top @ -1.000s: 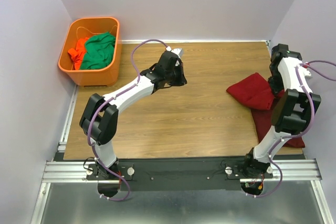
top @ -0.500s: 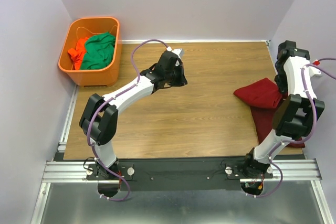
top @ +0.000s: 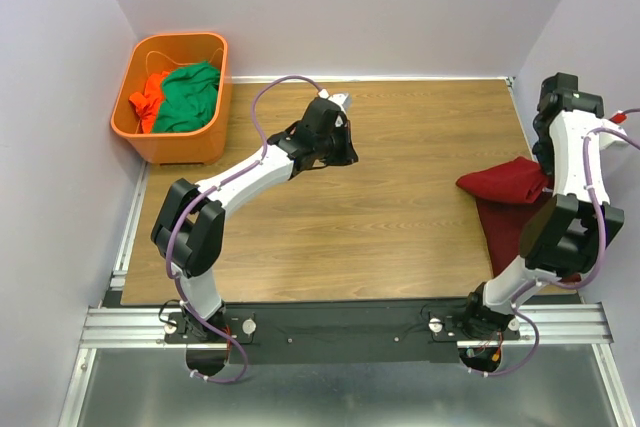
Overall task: Fold and stack the t-shirts
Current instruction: Neatly place the folded tshirt to the corner
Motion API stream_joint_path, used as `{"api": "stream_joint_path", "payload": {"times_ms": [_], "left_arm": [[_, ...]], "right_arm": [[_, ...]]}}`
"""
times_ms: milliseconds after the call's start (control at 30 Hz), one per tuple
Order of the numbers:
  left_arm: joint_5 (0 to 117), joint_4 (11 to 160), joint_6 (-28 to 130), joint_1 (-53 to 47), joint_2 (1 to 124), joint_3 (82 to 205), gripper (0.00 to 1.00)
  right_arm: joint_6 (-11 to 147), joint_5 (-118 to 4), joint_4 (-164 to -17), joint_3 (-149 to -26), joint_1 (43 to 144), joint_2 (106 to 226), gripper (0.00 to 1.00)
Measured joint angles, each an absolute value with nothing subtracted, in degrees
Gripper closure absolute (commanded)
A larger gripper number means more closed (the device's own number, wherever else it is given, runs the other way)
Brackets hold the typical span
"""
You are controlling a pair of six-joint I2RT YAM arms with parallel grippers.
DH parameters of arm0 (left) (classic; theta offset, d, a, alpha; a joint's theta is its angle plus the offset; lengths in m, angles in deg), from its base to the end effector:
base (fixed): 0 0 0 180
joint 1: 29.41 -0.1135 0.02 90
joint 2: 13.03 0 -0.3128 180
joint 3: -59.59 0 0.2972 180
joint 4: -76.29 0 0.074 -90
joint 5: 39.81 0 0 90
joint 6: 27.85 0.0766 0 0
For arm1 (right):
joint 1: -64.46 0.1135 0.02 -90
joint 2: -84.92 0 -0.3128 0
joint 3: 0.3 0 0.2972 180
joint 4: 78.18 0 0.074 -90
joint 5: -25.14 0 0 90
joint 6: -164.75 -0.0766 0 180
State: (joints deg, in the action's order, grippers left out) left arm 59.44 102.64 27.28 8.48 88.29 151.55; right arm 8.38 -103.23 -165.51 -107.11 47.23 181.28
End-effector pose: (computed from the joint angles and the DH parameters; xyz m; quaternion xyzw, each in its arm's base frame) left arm 0.3840 -0.3144 0.2846 0.0601 0.8857 -0.3275 0.3236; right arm 0.3463 -0.1572 0.3477 0.6534 0.6744 -0.2520 0.2339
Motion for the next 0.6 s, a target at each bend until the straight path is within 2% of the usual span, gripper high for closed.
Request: {"api": "stream_joint_path", "payload": {"times_ms": [600], "left_arm": [[59.70, 102.66, 27.28, 8.94, 88.29, 151.55, 1.00]], "right_arm": [[9.06, -103.69, -166.15, -107.30, 45.78, 178.04, 0.99]]}}
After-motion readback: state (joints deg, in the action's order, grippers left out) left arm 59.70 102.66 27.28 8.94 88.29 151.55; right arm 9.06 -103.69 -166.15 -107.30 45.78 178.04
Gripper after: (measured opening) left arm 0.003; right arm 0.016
